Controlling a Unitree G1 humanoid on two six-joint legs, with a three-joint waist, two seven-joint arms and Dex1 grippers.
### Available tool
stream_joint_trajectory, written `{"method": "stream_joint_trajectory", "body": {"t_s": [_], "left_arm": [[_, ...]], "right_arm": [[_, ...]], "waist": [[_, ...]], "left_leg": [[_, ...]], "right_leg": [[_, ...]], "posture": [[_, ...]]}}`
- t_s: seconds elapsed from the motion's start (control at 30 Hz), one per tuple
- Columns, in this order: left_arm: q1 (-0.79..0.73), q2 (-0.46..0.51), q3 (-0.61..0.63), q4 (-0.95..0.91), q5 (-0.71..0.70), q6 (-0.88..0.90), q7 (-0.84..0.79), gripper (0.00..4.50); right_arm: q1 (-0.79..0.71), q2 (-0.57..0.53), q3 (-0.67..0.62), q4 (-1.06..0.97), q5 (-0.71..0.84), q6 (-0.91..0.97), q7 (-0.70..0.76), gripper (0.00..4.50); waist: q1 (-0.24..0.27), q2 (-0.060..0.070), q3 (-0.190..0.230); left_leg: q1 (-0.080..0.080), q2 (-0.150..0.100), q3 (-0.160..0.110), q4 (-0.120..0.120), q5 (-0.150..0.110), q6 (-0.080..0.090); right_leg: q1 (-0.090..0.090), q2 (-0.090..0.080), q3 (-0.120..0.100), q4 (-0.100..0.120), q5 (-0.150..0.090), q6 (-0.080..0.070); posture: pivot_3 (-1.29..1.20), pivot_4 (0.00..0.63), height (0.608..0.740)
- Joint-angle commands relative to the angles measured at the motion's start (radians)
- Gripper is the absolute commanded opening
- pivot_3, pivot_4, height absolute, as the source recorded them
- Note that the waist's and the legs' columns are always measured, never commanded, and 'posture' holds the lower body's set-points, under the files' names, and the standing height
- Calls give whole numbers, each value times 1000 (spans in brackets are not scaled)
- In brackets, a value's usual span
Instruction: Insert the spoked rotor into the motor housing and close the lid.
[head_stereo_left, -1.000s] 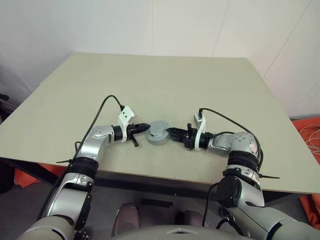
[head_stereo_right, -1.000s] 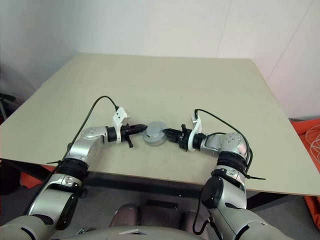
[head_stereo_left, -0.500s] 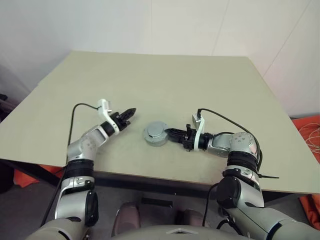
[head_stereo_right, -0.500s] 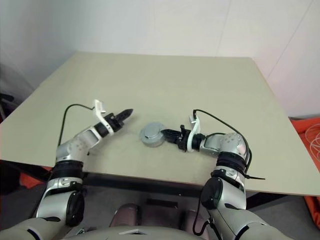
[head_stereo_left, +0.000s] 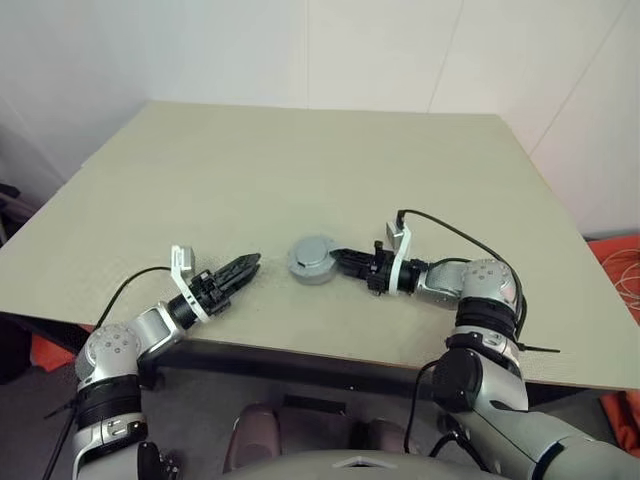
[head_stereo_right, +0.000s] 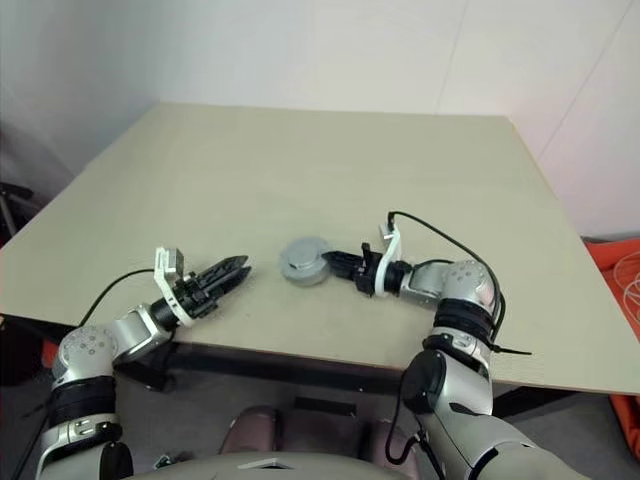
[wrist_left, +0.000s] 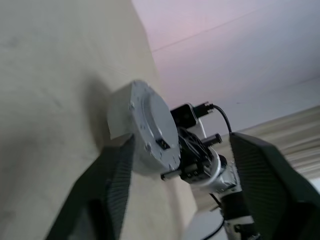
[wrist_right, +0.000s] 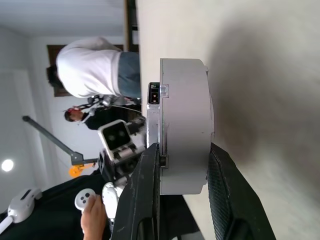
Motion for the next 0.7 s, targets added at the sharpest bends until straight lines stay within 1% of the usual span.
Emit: {"method": "stream_joint_trajectory", "body": {"t_s": [0.03, 0.17, 0.27, 0.4, 0.47, 0.7], "left_arm": [[1, -10, 21, -28, -87, 44, 21, 4499], [-7, -17, 20, -29, -127, 59, 50, 4500], [-33, -40, 30, -6, -157, 42, 74, 4500], [-75, -76, 36, 17, -171, 19, 143, 4500], [-96, -89, 43, 34, -200, 29, 175, 4500], [-117, -104, 30, 37, -244, 39, 218, 4500]], "right_arm": [[-56, 8, -17, -59, 103, 9, 13, 1043], [-65, 10, -11, -70, 146, 9, 2, 1043], [-58, 9, 19, -82, 189, 9, -4, 1043], [-43, 4, 60, -105, 247, 9, -12, 1043], [-33, 3, 82, -116, 271, 9, -20, 1043], [-10, 4, 111, -135, 327, 9, -55, 1043]], "waist": [[0, 0, 0], [0, 0, 0], [0, 0, 0], [1, 0, 0], [1, 0, 0], [1, 0, 0]], "left_leg": [[0, 0, 0, 0, 0, 0], [0, 0, 0, 0, 0, 1], [-1, 0, 0, 0, 0, 1], [0, 0, 0, 0, 0, 1], [0, 0, 0, 0, 0, 0], [-1, 0, -1, 0, 0, 1]], "right_leg": [[0, 0, 0, 0, 0, 0], [0, 0, 0, 0, 0, 0], [0, 0, 0, 0, 0, 0], [1, 0, 0, 0, 0, 0], [1, 0, 0, 0, 0, 0], [1, 0, 0, 0, 1, 0]], "posture": [[0, 0, 740], [0, 0, 740], [0, 0, 740], [0, 0, 740], [0, 0, 740], [0, 0, 740]]}}
